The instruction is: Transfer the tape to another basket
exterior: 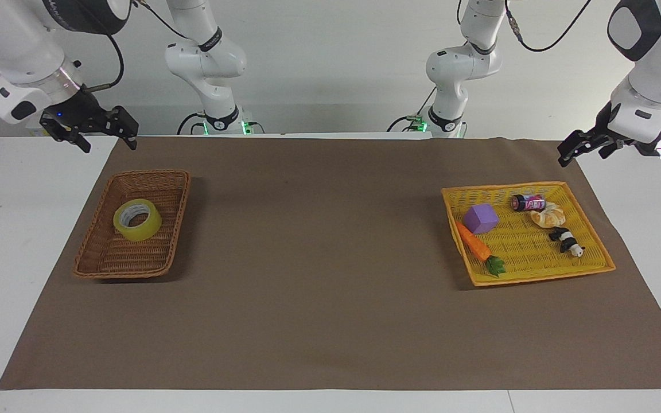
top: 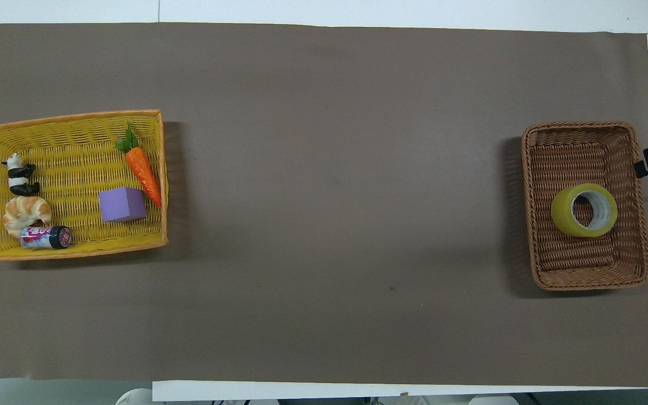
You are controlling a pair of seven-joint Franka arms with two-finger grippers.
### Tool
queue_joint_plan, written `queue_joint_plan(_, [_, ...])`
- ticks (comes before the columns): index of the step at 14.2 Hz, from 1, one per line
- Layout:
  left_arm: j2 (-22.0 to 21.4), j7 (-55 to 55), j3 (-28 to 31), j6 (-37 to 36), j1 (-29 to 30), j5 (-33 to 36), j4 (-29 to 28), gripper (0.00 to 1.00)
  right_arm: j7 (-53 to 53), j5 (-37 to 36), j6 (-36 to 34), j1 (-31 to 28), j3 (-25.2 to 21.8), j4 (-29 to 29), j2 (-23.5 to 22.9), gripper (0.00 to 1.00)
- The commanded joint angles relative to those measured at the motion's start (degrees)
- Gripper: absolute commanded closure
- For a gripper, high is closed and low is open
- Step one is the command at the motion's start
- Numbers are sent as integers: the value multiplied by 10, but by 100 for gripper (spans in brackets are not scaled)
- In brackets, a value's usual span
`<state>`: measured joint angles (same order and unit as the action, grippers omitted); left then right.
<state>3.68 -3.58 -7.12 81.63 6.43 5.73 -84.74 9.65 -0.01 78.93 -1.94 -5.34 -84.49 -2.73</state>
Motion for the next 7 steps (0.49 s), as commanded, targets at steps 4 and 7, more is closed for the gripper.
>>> queue_joint_plan(4, [-15,6,3,7,0,3,-18,1,-31,-15,-11,17,2,10,-7,0])
queue_joint_plan(7, [-15,6,3,7,1,3,-18,1,-31,-15,-11,17,2,7,-7,0])
